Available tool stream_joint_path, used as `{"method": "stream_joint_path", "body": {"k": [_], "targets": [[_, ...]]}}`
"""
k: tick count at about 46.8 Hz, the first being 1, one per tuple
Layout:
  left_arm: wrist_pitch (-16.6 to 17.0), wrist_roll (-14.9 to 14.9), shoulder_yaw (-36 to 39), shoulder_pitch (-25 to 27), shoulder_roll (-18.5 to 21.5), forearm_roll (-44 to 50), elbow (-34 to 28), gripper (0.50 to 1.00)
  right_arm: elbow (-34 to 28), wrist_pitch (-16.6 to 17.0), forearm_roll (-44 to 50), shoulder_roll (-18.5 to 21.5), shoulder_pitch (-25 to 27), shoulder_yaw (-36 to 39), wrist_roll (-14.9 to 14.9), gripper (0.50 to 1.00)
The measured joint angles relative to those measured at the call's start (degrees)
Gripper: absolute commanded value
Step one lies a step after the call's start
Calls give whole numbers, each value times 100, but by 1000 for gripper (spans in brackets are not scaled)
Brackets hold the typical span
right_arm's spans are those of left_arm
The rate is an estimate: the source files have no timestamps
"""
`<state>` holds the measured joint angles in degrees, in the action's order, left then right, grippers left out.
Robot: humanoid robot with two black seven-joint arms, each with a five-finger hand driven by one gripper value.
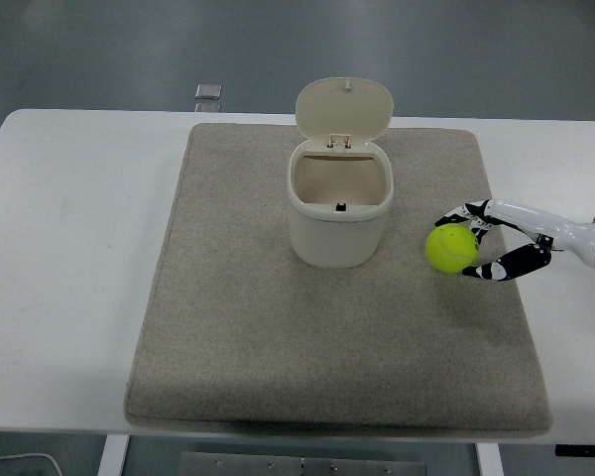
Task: Pick up the tennis ball and place it in the box.
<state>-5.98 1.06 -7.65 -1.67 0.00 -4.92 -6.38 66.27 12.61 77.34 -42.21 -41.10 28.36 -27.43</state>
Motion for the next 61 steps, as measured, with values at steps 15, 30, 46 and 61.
{"method": "stream_joint_path", "body": {"k": [15,30,46,61], "targets": [[0,1,0,1,0,1,-3,992,207,669,-903,-603,-327,133,-551,500],[1,-1,0,0,0,0,2,992,642,923,-1231,-670,-774,361,-504,500],[1,-1,0,-1,0,0,0,992,738,881,-1249,210,-1004,517,-70,500],[0,0,0,0,0,0,-2,992,730,694,-1232,711,-997,583,399,500]]}}
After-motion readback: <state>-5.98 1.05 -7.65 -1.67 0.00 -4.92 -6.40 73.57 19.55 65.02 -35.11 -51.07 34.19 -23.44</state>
